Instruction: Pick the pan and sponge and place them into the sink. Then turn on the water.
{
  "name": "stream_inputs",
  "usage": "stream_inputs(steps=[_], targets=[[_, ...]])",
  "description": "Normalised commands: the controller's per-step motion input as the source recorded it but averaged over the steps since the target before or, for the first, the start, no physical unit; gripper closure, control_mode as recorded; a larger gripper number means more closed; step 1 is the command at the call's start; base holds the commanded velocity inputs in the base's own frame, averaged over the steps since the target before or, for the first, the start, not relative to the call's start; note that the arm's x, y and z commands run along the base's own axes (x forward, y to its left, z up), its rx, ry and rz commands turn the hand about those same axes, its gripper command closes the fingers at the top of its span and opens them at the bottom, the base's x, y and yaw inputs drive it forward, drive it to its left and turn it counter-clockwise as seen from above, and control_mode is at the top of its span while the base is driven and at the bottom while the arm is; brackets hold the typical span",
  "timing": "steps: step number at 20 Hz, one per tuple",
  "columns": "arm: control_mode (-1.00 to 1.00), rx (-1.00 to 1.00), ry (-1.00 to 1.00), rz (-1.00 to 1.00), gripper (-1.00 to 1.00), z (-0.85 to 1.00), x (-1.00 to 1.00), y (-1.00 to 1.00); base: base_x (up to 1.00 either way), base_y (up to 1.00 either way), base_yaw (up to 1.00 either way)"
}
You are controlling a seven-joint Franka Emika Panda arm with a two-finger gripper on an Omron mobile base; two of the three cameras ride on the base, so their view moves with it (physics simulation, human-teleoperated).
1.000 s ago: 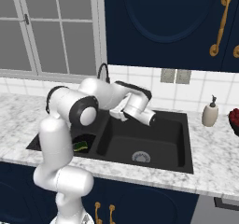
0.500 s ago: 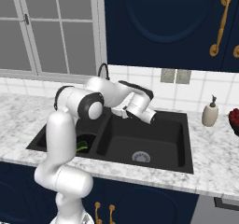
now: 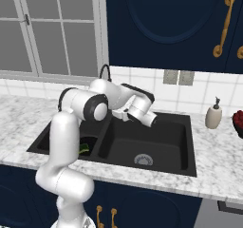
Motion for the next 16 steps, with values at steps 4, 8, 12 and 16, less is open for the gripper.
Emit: stream_inputs(steps=[4,8,12,16], targets=[[-1.00,0.06,0.11,0.00,-1.00,0.00,0.14,0.05,0.00,0.00,0.00],[-1.00,0.07,0.05,0.00,-1.00,0.00,0.28,0.00,0.00,0.00,0.00],[-1.00,0.02,0.00,0.00,-1.00,0.00,0.27,0.00,0.00,0.00,0.00],[-1.00,0.00,0.00,0.00,-1.00,-0.05,0.34,0.00,0.00,0.00,0.00]])
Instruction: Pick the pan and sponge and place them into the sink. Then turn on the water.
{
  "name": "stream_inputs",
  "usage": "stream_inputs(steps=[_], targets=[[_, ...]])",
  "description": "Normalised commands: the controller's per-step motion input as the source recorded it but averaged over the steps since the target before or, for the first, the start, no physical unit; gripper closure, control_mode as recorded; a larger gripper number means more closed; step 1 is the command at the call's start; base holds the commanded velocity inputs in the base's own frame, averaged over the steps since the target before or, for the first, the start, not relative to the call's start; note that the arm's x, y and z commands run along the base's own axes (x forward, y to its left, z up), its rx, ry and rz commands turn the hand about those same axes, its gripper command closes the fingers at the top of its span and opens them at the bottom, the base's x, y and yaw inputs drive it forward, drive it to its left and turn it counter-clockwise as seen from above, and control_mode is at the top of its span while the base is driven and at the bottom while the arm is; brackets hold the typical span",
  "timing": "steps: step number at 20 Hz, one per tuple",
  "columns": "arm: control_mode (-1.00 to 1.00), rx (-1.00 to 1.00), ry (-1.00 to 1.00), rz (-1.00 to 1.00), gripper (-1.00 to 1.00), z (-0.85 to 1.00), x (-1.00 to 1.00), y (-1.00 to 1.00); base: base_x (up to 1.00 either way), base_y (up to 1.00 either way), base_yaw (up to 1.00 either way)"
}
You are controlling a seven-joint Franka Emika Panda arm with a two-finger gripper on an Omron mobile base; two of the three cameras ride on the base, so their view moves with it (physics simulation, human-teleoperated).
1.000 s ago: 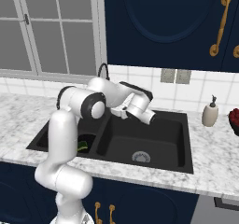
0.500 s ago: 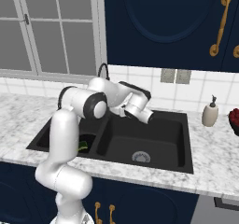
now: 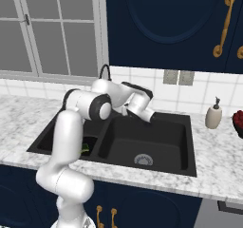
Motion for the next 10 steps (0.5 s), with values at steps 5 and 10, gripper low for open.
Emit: stream_inputs(steps=[5,10], targets=[[-1.00,0.00,0.00,0.00,-1.00,-0.19,0.34,0.00,0.00,0.00,0.00],[-1.00,0.00,0.00,0.00,-1.00,-0.30,0.32,0.00,0.00,0.00,0.00]])
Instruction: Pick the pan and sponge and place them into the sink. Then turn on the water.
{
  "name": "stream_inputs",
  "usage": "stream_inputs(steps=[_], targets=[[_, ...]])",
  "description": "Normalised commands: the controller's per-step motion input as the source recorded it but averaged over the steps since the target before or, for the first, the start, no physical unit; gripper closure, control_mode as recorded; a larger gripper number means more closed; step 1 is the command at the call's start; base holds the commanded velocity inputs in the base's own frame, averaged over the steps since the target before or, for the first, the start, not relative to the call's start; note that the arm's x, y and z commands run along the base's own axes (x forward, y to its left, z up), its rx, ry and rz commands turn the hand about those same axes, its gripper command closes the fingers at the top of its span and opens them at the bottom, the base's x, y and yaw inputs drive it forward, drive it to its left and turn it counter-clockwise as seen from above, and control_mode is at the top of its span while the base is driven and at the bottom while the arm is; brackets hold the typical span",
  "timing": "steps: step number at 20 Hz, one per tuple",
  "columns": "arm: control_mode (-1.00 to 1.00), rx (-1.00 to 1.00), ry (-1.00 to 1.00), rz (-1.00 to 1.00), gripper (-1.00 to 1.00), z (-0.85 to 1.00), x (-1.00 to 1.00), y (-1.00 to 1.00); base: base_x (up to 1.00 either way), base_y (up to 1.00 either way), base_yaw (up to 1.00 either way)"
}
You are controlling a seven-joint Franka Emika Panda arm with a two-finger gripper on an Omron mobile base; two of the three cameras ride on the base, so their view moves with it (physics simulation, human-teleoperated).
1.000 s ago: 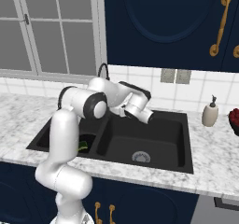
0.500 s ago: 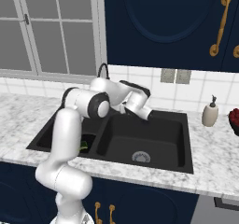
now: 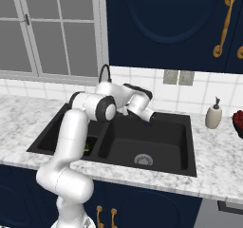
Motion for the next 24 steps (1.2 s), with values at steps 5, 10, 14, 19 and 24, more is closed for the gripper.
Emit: stream_inputs(steps=[5,10,14,19,24], targets=[[-1.00,0.00,0.00,0.00,-1.00,-0.24,0.32,0.00,0.00,0.00,0.00],[-1.00,0.00,0.00,0.00,-1.00,-0.05,0.29,0.00,0.00,0.00,0.00],[-1.00,0.00,-0.01,0.00,-1.00,0.00,0.25,0.00,0.00,0.00,0.00],[-1.00,0.00,-0.07,0.00,1.00,0.00,0.09,0.00,0.00,0.00,0.00],[-1.00,0.07,-0.09,0.00,1.00,0.03,0.04,-0.06,0.00,0.00,0.00]])
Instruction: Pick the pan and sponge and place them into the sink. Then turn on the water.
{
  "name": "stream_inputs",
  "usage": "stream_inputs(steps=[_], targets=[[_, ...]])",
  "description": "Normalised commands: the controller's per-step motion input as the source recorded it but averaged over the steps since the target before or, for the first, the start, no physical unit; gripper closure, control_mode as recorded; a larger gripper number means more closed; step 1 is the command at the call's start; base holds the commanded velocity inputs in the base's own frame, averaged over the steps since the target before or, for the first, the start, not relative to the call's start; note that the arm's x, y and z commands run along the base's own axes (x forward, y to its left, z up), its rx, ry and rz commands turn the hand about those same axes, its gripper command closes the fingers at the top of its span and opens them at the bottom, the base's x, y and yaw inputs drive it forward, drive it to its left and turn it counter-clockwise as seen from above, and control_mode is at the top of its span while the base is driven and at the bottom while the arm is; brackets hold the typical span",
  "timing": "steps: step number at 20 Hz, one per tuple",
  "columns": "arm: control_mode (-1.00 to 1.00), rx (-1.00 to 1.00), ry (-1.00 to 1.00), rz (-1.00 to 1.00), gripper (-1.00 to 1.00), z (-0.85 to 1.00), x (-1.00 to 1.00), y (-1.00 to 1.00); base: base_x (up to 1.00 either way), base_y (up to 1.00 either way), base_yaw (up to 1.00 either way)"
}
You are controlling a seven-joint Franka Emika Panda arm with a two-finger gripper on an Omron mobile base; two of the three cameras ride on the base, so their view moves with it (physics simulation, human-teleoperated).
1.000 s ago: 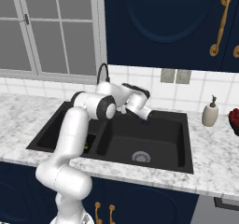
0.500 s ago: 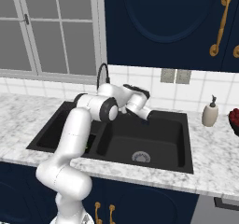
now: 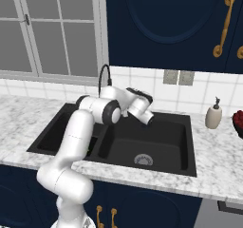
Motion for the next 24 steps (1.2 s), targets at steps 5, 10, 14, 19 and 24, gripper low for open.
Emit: stream_inputs(steps=[5,10,14,19,24], targets=[[-1.00,0.14,-0.06,-0.01,1.00,0.14,0.14,-0.16,0.00,0.00,0.00],[-1.00,0.11,0.00,-0.10,1.00,0.18,0.24,-0.10,0.00,0.00,0.00],[-1.00,0.06,0.05,-0.28,1.00,0.14,0.39,-0.13,0.00,0.00,0.00],[-1.00,0.03,0.17,-0.36,1.00,0.02,0.42,-0.26,0.00,0.00,0.00],[-1.00,0.14,0.20,-0.29,1.00,0.09,0.28,-0.76,0.00,0.00,0.00]])
